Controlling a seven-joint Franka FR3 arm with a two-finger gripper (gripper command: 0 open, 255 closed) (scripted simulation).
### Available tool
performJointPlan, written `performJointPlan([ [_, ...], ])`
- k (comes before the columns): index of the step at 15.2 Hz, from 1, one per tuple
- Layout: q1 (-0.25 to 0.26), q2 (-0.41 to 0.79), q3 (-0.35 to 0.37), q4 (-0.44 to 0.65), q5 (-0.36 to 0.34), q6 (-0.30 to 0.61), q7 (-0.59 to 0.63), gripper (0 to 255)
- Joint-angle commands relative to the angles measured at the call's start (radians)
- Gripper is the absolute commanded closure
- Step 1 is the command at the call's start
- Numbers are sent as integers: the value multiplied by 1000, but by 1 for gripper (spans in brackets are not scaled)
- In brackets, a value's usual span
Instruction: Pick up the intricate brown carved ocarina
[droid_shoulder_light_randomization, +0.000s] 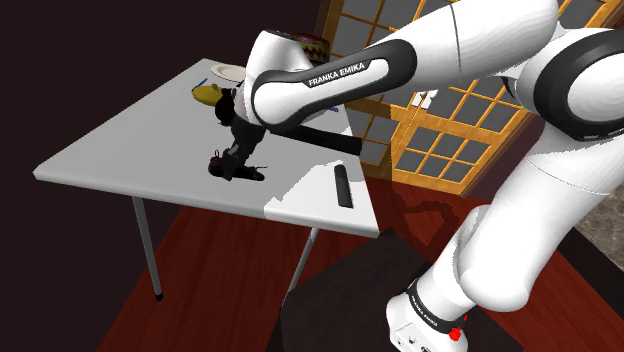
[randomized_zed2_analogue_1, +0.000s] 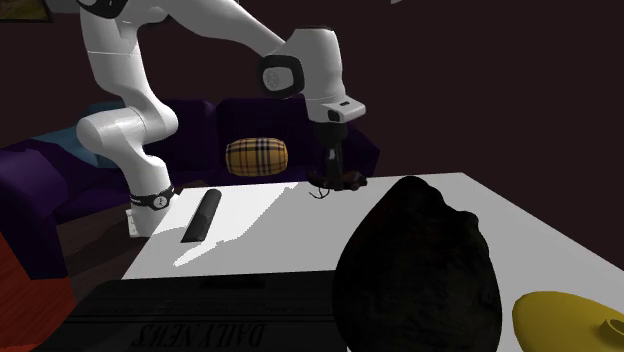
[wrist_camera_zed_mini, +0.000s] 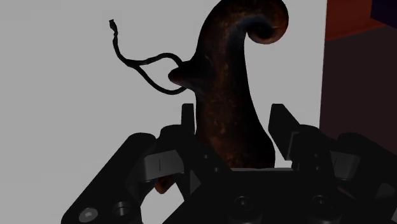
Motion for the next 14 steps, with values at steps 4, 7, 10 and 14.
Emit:
performJointPlan([
  [4, -2, -32, -1, 32, 2, -64, 2, 255],
  [7, -3, -49, -2, 54, 3, -103, 4, 255],
  [10, -4, -64, -2, 79, 4, -142, 6, 255],
  [14, -4, -74, -3, 97, 4, -170, 7, 255],
])
